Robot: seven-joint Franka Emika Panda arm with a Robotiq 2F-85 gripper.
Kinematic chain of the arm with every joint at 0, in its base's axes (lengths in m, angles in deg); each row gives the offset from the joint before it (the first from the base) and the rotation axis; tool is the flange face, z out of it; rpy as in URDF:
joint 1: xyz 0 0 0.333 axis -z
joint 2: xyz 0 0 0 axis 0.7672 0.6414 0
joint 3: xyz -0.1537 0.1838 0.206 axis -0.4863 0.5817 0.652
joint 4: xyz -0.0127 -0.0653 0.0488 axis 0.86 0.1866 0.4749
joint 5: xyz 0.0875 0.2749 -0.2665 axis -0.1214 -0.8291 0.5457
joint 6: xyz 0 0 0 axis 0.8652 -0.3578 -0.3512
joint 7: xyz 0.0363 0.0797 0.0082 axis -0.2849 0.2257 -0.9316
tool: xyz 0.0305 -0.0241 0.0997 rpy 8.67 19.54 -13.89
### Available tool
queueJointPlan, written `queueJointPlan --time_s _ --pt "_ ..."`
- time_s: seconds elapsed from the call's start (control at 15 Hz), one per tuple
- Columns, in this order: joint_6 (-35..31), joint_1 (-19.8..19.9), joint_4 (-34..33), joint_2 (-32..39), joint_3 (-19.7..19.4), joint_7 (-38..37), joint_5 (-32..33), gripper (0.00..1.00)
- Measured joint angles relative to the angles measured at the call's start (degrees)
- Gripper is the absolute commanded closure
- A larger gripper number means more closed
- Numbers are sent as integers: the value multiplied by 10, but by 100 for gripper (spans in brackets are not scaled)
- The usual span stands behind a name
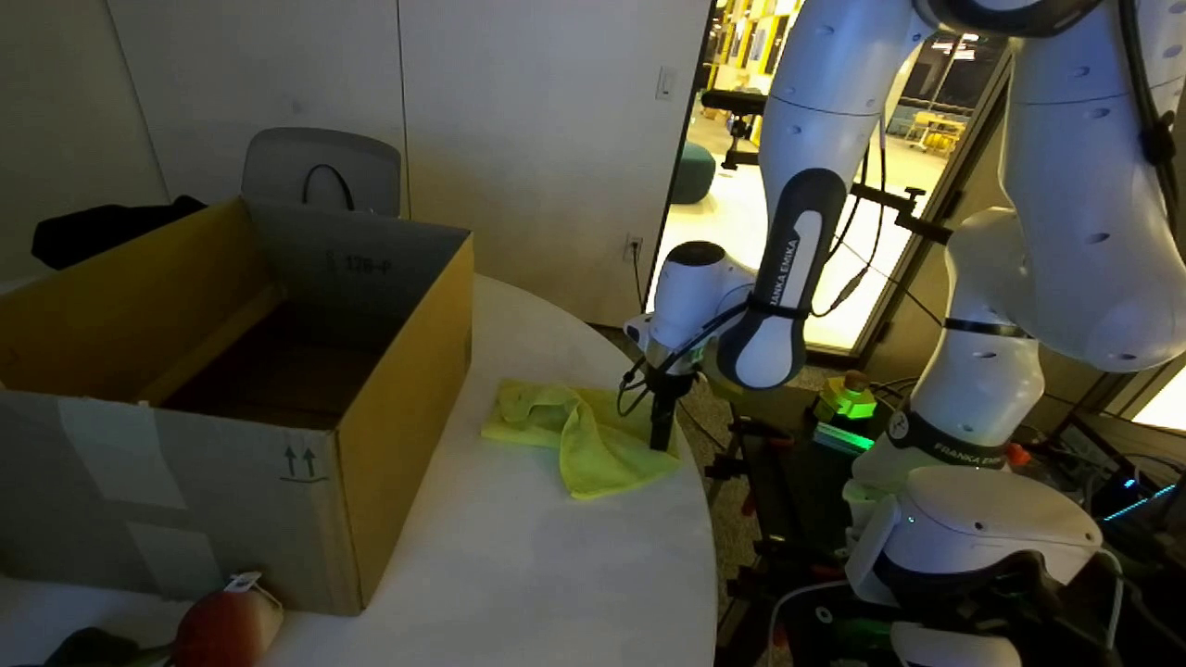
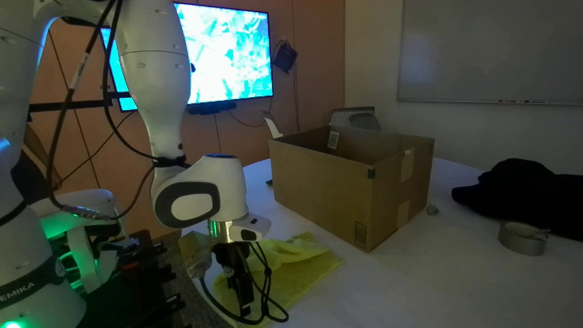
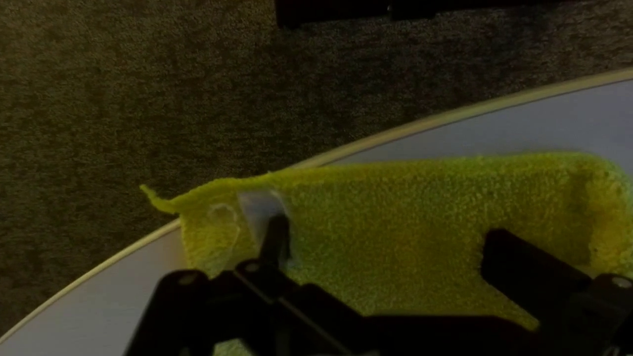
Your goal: Put the marker in the yellow towel and wrap the marker, then put the towel in the box
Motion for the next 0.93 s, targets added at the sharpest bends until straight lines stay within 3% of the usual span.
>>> queueJointPlan --time_s 0.27,0.4,0.93 --pt "-1 20 -6 4 13 19 -1 1" --pt "-1 23 -8 5 15 28 -1 26" --pt "1 24 -27 5 15 49 -1 86"
